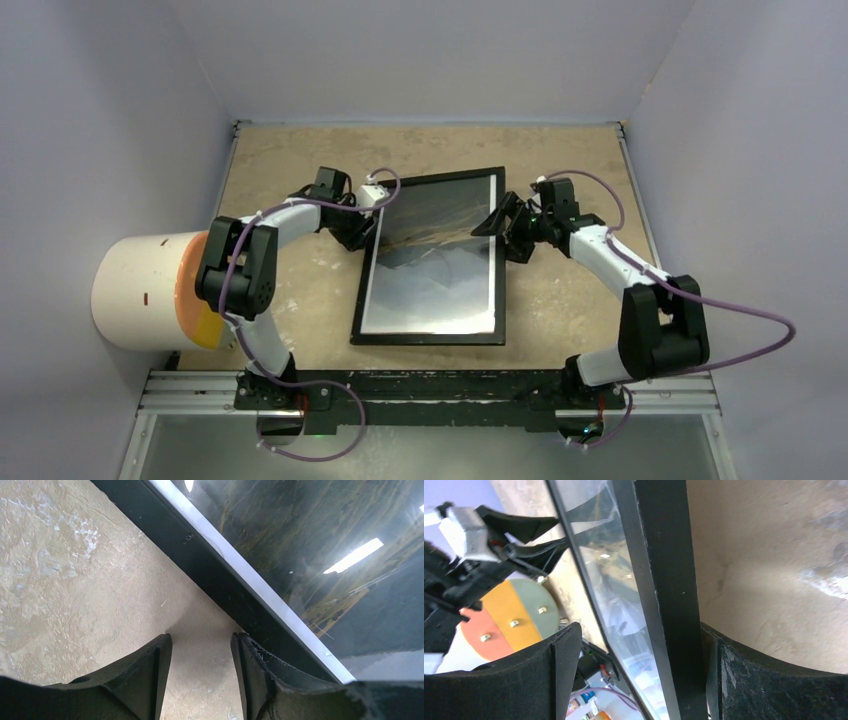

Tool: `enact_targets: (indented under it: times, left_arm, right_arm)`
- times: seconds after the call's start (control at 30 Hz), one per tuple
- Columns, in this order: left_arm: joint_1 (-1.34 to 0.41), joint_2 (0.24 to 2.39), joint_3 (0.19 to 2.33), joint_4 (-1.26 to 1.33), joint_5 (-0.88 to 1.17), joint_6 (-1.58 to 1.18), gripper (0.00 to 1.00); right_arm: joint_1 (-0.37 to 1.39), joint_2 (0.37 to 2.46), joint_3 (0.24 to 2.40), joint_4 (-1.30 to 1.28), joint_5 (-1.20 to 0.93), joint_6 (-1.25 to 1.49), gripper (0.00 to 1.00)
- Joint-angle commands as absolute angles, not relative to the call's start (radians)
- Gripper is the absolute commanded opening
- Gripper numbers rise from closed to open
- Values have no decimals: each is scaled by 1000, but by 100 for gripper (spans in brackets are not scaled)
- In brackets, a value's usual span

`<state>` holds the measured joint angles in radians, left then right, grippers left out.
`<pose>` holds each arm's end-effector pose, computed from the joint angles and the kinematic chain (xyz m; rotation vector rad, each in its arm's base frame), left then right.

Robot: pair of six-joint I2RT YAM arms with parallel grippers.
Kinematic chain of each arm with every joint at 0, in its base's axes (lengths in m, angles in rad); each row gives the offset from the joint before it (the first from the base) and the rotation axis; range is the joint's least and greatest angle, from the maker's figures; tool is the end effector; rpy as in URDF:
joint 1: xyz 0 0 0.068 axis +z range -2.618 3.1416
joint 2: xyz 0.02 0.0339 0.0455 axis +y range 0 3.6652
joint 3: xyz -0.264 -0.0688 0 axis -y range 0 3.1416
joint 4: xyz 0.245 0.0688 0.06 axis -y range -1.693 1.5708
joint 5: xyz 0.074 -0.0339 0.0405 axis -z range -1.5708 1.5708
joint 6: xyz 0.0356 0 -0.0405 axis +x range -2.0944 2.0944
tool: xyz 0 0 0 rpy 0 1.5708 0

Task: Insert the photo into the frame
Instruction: Turn over the photo frame at the center of the board.

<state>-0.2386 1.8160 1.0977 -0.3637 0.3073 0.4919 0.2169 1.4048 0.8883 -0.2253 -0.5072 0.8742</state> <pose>0.3460 -0.0952 0.1582 1.0235 2.3951 -0.3179 0.2859 0.0807 0.2340 0.5281 2.4171 1.1059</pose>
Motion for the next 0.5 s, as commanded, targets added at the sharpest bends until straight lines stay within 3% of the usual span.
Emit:
enact_targets:
  times: [0.0, 0.47]
  left_arm:
    - [-255, 1825, 1045, -441, 356, 515, 52]
    - [-276, 1804, 1016, -434, 366, 515, 52]
  right_arm:
    - [210, 1474, 886, -141, -520, 831, 84]
    - [207, 1684, 883, -88, -437, 769, 88]
